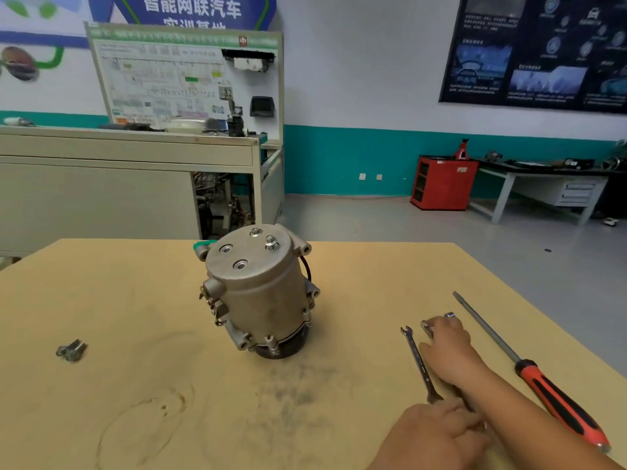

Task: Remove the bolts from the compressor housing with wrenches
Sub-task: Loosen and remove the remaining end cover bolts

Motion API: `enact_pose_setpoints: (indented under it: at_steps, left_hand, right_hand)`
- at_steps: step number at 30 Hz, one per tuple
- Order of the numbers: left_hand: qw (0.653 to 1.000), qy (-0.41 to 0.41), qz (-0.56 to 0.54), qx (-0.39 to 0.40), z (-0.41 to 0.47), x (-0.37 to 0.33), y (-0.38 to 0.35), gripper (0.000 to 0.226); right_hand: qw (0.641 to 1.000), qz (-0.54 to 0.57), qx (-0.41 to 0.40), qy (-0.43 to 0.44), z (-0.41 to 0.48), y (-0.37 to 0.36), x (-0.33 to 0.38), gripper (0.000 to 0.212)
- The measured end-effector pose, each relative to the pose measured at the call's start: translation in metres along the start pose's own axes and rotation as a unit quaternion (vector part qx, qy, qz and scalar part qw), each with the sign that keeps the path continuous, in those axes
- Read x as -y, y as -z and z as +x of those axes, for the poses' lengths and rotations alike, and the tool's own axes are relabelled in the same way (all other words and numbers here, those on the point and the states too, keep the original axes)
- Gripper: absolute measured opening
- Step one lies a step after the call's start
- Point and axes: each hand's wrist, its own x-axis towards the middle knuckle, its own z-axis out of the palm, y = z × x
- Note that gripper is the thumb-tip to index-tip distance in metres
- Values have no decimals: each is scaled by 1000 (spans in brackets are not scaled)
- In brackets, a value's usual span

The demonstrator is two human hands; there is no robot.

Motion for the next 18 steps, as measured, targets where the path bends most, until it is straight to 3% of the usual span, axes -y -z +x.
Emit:
enact_pose_setpoints:
  at_steps: [2,5,7,9,12,14,18]
  left_hand:
    - [977,39,159,-139,-19,13,7,30]
    - [895,96,-5,-435,-49,41,70,24]
    - [837,153,48,-523,-61,74,121,28]
    - [804,272,36,-527,-66,102,158,34]
    - [816,419,34,-396,-65,140,176,37]
    - [833,446,32,-327,-64,154,171,34]
    - [827,438,43,-349,-68,157,161,24]
  right_hand:
    - [994,61,-49,77,-2,13,27,40]
    - [944,193,-95,250,-8,31,96,23]
    - [905,256,-82,328,-14,39,151,21]
    - [877,299,-66,371,-17,43,200,27]
    - [874,314,-10,371,-16,36,247,33]
    - [889,287,-14,356,-14,24,258,34]
    - [887,315,-60,332,-11,17,259,25]
